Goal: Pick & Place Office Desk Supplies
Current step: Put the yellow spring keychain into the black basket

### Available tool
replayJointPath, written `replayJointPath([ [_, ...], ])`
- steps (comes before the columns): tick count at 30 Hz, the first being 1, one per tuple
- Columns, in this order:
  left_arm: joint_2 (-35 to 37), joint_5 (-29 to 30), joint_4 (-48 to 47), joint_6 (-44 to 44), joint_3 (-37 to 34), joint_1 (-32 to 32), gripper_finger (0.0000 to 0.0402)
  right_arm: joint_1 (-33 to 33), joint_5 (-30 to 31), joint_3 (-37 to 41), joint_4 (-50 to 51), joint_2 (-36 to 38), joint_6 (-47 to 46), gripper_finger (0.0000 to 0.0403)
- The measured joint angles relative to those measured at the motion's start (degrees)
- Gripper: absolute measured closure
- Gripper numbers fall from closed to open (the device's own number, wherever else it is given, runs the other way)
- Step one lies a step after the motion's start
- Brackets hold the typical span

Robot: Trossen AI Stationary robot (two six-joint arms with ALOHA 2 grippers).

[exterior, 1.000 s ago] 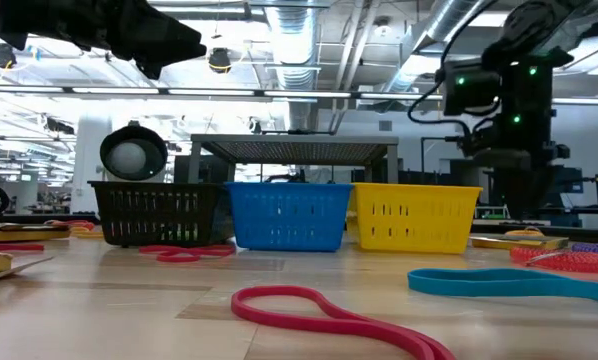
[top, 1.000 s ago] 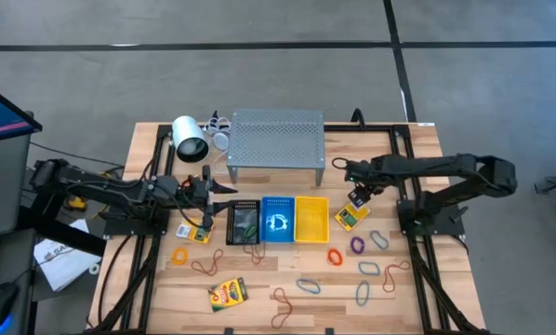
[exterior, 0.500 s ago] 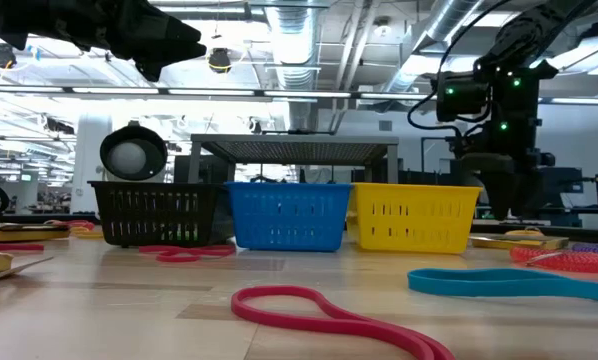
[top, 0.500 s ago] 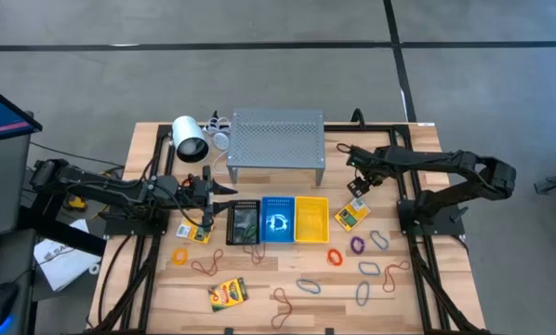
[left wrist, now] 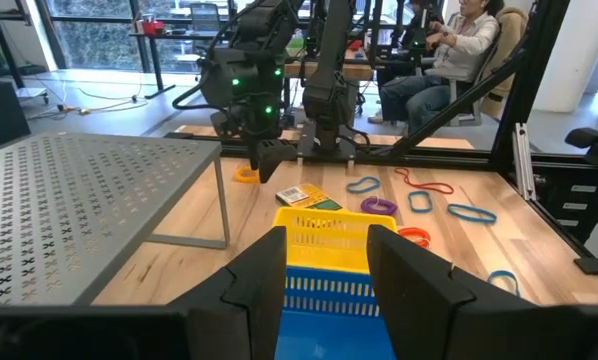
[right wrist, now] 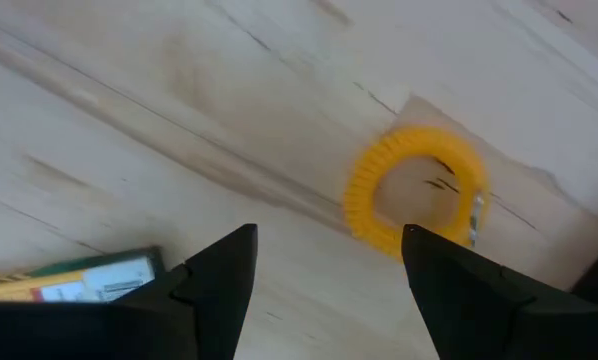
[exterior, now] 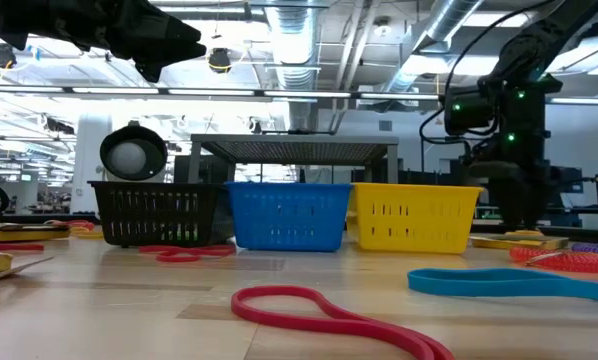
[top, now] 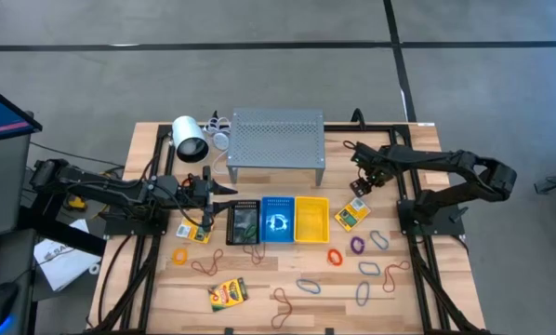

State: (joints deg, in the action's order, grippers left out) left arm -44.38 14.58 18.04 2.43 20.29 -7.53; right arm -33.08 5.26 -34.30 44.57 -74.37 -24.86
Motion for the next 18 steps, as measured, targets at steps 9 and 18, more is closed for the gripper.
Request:
replayJointPath([
  [9, 0.0, 0.0, 0.0, 0.0, 0.0, 0.0, 0.0266, 0.0, -1.2, 0.0, -3.3, 0.0, 0.0, 0.0159],
  [18, 0.0, 0.0, 0.0, 0.0, 0.0, 0.0, 0.0266, -0.1, -1.2, 0.0, -3.4, 0.0, -1.0, 0.0159],
])
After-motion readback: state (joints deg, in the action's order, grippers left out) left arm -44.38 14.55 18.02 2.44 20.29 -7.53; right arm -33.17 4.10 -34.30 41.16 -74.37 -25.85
